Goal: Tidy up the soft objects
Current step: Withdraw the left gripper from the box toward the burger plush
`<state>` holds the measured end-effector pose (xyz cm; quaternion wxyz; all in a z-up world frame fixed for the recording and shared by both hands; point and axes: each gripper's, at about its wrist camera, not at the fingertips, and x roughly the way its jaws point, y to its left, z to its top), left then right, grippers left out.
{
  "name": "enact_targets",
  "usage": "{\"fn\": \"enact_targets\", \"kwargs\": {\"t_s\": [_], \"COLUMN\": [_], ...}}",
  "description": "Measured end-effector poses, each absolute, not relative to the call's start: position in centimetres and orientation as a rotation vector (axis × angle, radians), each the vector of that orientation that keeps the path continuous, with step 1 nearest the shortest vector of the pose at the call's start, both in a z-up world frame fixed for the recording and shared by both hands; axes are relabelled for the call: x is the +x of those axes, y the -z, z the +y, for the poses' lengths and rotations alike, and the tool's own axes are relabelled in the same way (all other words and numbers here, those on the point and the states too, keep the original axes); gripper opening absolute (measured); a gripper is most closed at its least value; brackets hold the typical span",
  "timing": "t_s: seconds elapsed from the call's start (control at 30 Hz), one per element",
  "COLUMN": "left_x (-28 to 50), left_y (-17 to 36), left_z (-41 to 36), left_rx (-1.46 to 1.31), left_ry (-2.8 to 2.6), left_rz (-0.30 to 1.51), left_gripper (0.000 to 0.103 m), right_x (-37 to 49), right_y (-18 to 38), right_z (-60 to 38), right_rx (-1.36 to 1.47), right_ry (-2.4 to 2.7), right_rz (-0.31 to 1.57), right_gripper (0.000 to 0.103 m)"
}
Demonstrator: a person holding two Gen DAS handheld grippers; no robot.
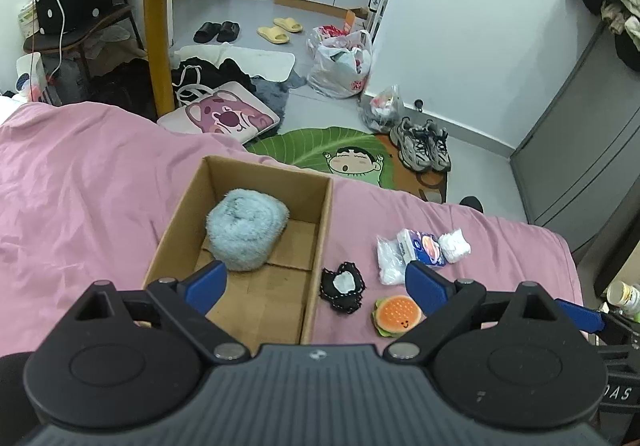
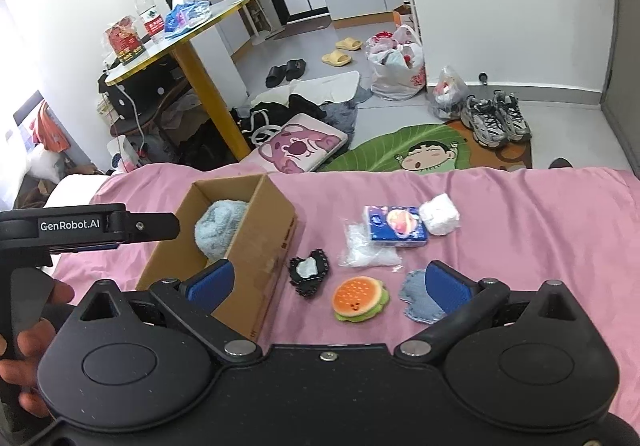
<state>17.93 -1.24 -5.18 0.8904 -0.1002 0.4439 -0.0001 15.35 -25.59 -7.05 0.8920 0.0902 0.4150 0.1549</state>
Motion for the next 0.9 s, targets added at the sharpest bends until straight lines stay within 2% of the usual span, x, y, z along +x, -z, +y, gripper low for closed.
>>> {"fn": "enact_targets", "kwargs": {"t_s": [0.9], "left_x": [18.2], "left_y": [7.9], "left_z": [-8.9], "left_rx": [-0.072], "left_ry": [-0.018], "left_rz": [1.01], "left_gripper": [0.095], "right_x": [16.1], "right_y": [10.1], "right_z": [-31.6], "right_rx": [0.205], "right_ry": [-0.285], "right_rz": [0.952], "right_gripper": [0.103]}}
